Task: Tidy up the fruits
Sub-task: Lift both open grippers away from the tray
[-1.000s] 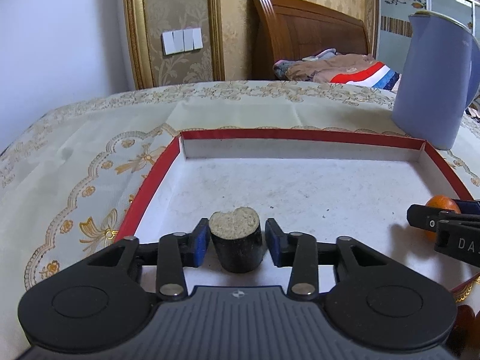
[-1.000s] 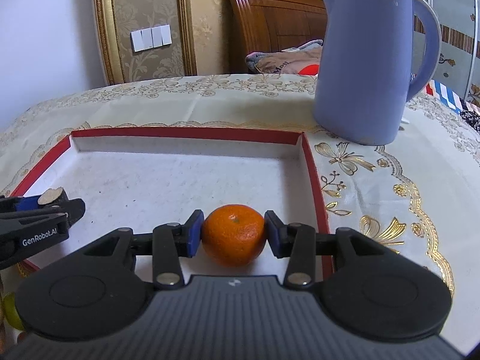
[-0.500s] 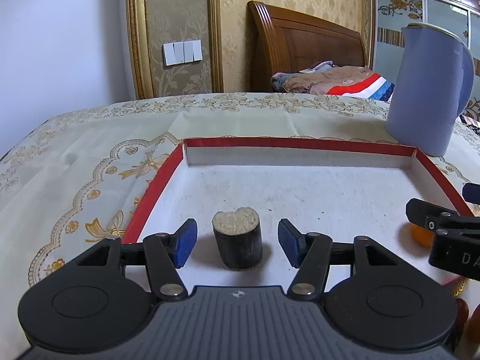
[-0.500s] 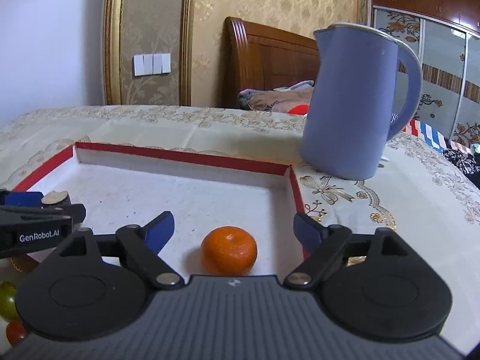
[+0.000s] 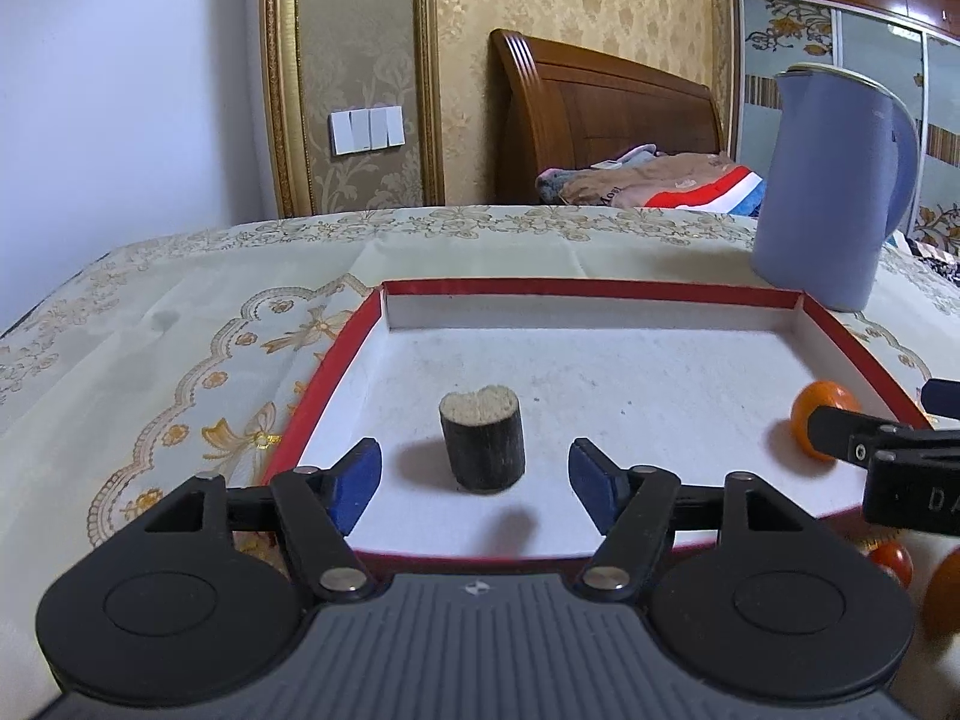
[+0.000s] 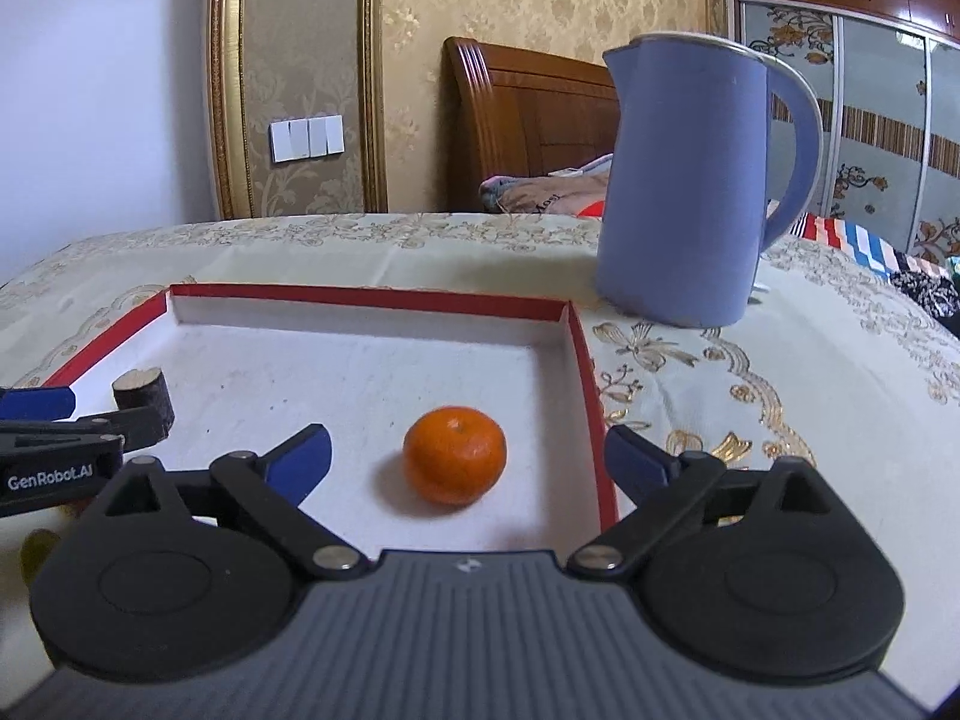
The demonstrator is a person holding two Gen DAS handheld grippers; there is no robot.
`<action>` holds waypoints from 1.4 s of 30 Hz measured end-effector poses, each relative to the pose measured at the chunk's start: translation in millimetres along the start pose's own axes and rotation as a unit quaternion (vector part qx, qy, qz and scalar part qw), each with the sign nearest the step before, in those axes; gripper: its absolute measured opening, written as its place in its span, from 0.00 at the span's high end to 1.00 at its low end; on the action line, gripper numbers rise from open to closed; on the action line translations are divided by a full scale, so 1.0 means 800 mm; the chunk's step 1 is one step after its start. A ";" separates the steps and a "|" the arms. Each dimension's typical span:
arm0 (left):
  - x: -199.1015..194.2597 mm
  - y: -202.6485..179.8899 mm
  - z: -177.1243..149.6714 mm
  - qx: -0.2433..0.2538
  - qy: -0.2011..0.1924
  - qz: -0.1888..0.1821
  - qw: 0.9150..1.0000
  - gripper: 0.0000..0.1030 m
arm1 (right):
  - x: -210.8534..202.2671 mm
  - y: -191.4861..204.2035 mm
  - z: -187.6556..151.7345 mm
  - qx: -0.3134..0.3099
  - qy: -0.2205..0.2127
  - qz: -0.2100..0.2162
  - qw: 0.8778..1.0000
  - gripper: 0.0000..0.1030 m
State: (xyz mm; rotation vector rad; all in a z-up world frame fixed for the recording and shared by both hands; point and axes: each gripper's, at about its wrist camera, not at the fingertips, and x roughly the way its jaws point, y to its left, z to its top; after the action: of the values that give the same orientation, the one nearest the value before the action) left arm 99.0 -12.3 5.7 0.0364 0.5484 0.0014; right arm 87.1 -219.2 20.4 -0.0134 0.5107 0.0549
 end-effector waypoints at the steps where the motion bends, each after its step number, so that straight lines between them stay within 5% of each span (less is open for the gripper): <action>1: -0.002 0.000 -0.002 0.001 0.000 0.001 1.000 0.33 | -0.001 -0.001 0.000 0.002 0.000 0.000 1.000 0.05; 42: -0.071 0.026 -0.040 -0.020 -0.030 -0.027 0.999 0.32 | -0.069 -0.027 -0.041 0.046 -0.023 0.024 0.998 0.00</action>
State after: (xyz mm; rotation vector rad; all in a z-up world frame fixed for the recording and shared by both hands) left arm 34.1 8.9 8.6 -0.0168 0.4890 -0.0414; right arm 24.0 -244.3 18.9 0.0901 0.4662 0.0780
